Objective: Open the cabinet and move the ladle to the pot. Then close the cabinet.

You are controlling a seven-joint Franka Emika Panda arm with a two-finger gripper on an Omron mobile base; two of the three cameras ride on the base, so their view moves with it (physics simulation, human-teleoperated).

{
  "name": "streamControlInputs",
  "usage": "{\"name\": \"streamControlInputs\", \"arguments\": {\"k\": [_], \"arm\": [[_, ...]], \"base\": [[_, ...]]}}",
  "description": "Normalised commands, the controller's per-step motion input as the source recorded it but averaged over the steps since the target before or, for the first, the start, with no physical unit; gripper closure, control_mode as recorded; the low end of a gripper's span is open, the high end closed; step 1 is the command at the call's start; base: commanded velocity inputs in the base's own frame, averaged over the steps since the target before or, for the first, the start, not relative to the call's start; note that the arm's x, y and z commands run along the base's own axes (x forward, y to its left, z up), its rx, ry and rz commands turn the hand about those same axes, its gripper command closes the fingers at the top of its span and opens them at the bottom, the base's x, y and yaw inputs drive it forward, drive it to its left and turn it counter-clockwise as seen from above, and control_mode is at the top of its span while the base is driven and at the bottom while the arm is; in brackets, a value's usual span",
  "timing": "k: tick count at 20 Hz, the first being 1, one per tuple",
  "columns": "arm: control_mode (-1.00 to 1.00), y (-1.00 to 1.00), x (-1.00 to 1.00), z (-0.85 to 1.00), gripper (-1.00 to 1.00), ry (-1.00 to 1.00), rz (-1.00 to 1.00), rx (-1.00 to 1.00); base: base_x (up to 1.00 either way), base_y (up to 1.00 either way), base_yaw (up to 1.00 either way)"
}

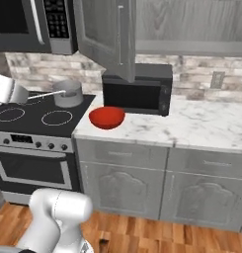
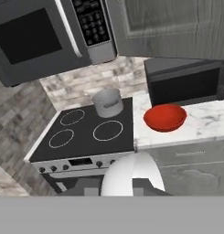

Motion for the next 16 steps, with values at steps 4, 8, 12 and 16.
{"name": "streamControlInputs", "arguments": {"k": [4, 8, 12, 16], "arm": [[1.00, 0.00, 0.00, 0.00, 1.00, 0.00, 0.00, 0.00], [1.00, 0.00, 0.00, 0.00, 1.00, 0.00, 0.00, 0.00], [1.00, 0.00, 0.00, 0.00, 1.00, 0.00, 0.00, 0.00], [1.00, 0.00, 0.00, 0.00, 1.00, 0.00, 0.00, 0.00]], "base": [[0.64, 0.47, 0.00], [0.66, 0.53, 0.00], [0.61, 0.60, -0.01], [0.69, 0.52, -0.04]]}}
